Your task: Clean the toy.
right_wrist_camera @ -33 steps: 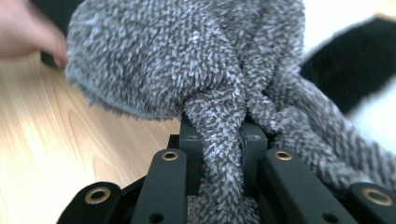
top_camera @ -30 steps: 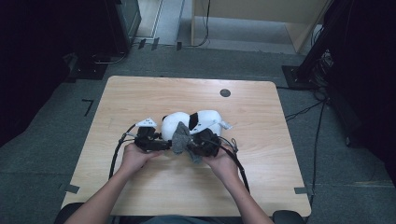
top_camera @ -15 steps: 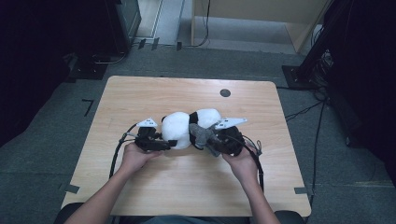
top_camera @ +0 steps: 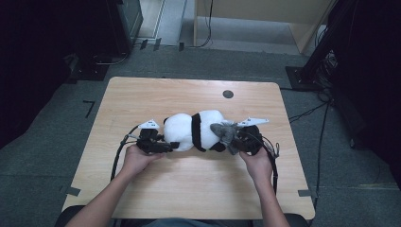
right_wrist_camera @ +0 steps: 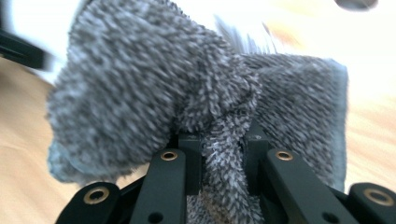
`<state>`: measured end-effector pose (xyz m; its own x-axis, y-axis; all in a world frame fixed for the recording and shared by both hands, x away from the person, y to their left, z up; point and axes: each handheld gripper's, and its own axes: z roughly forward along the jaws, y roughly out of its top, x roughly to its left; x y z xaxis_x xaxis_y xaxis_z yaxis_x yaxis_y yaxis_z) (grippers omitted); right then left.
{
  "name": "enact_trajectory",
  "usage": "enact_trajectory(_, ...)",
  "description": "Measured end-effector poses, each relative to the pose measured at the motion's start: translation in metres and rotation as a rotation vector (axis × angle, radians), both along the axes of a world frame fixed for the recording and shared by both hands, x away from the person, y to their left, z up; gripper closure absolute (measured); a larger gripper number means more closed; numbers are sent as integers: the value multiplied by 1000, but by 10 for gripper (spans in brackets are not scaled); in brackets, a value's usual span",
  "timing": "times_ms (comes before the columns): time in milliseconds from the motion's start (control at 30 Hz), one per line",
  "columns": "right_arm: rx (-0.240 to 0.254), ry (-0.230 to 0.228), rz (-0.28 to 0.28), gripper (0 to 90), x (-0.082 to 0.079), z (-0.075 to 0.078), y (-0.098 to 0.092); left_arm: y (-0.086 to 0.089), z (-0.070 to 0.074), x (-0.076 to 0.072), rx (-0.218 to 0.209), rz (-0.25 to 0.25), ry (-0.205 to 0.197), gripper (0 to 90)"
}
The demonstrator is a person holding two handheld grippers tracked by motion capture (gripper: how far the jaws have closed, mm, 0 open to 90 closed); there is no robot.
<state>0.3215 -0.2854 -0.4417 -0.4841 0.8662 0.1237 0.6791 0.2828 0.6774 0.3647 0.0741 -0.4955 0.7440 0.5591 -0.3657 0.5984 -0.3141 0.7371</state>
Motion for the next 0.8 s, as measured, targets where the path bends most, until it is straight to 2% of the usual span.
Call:
enact_trajectory(33,-2,24,-14,774,2,-5,-2,0,0,0,0,0,0,423)
enact_trajectory(100,42,62,-21,774,5,-13,-6,1,0,0,0,1,0,422)
enact_trajectory(233,69,93,-15,775,11,-24,-5,2,-1,2,-9,7,6,421)
enact_trajectory(367,52,138,-15,776,16,-40,2,4,-1,2,-9,13,8,419)
enact_trajectory(467,13,172,-17,775,20,-49,3,5,-1,3,-10,15,7,418)
enact_trajectory(567,28,191,-31,772,23,-50,-2,6,0,4,-12,18,16,415)
enact_trajectory(600,19,190,-45,772,23,-49,-4,6,0,4,-13,17,17,415)
enact_trajectory(667,40,182,-68,773,22,-44,-9,7,0,5,-13,15,17,415)
enact_trajectory(733,45,155,-91,773,20,-37,-15,7,0,5,-13,14,19,415)
enact_trajectory(800,71,111,-115,774,17,-27,-21,7,0,5,-13,14,20,415)
